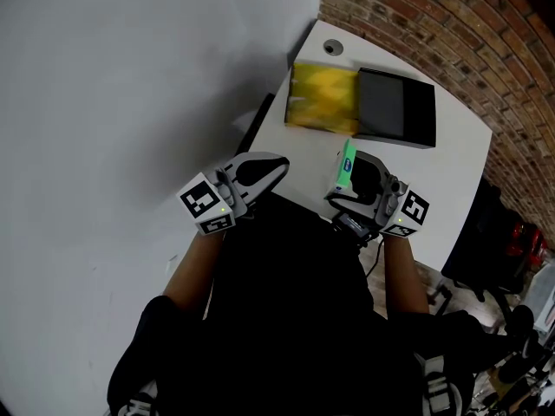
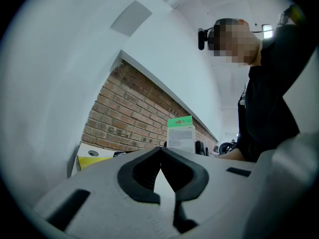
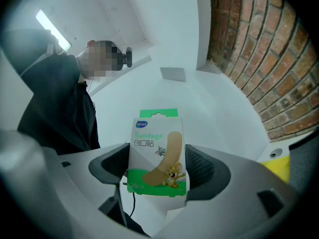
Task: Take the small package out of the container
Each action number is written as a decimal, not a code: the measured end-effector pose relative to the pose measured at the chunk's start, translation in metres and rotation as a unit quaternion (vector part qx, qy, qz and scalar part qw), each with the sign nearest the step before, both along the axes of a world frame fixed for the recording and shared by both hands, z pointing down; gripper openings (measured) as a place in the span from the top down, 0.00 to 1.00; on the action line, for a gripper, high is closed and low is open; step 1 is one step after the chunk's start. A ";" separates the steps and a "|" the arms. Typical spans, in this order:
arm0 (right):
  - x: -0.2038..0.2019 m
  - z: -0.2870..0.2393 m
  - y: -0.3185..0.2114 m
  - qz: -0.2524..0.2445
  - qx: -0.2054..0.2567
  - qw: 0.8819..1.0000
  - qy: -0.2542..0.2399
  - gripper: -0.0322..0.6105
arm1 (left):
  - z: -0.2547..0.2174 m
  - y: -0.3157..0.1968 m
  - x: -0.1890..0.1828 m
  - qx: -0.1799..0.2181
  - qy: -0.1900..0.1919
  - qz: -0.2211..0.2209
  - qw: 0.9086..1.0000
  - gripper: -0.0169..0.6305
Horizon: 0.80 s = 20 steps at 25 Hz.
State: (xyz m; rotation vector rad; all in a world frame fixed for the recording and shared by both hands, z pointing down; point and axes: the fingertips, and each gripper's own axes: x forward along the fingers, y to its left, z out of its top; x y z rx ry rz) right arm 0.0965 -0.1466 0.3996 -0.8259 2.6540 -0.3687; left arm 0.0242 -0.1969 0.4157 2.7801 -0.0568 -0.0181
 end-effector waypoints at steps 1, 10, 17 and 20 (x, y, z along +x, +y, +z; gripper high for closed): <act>0.000 0.000 0.000 0.000 0.000 1.000 -0.001 0.40 | 0.001 0.000 0.001 0.000 -0.001 0.000 1.000 0.95; 0.000 0.007 0.001 -0.003 -0.010 1.000 -0.002 0.40 | 0.010 0.005 0.008 0.001 -0.011 0.009 1.000 0.95; 0.000 0.009 0.000 -0.002 -0.011 1.000 0.005 0.40 | 0.011 0.005 0.013 0.006 -0.015 0.016 1.000 0.95; -0.001 0.012 -0.001 0.000 -0.014 1.000 0.016 0.40 | 0.013 0.006 0.014 0.006 -0.018 0.019 1.000 0.95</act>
